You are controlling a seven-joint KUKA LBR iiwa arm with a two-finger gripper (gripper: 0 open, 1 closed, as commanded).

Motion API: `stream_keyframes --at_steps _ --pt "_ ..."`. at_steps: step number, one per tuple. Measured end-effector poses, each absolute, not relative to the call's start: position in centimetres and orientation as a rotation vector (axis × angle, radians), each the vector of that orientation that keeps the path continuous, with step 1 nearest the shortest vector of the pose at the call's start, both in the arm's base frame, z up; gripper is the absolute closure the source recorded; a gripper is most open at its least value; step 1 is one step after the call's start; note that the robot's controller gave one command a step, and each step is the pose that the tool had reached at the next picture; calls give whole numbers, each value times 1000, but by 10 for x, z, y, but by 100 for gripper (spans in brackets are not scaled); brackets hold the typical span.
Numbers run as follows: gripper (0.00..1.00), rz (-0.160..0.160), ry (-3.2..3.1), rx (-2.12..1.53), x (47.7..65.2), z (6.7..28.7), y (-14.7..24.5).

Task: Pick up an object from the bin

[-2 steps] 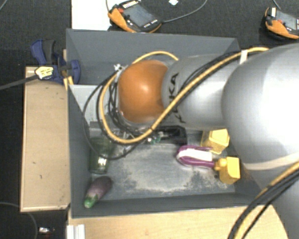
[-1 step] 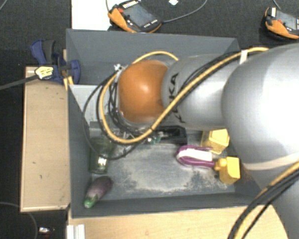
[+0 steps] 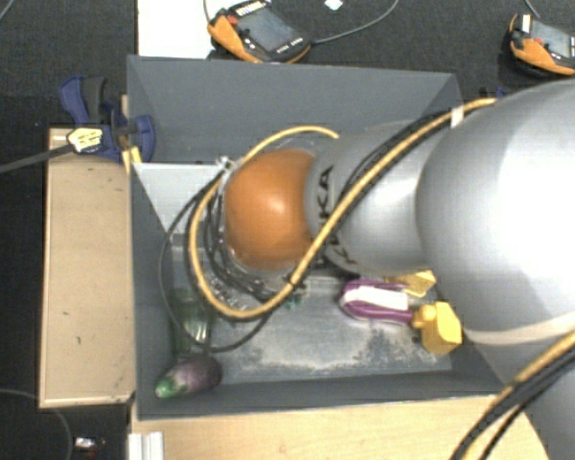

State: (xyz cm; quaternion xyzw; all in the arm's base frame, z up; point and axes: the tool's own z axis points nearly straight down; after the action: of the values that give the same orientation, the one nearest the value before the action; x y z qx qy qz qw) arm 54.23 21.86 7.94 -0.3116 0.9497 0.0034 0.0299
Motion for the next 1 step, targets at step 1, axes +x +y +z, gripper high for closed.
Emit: stream_keyframes --at_steps 1 --pt "100 -48 2804 -1257 542 83 234"
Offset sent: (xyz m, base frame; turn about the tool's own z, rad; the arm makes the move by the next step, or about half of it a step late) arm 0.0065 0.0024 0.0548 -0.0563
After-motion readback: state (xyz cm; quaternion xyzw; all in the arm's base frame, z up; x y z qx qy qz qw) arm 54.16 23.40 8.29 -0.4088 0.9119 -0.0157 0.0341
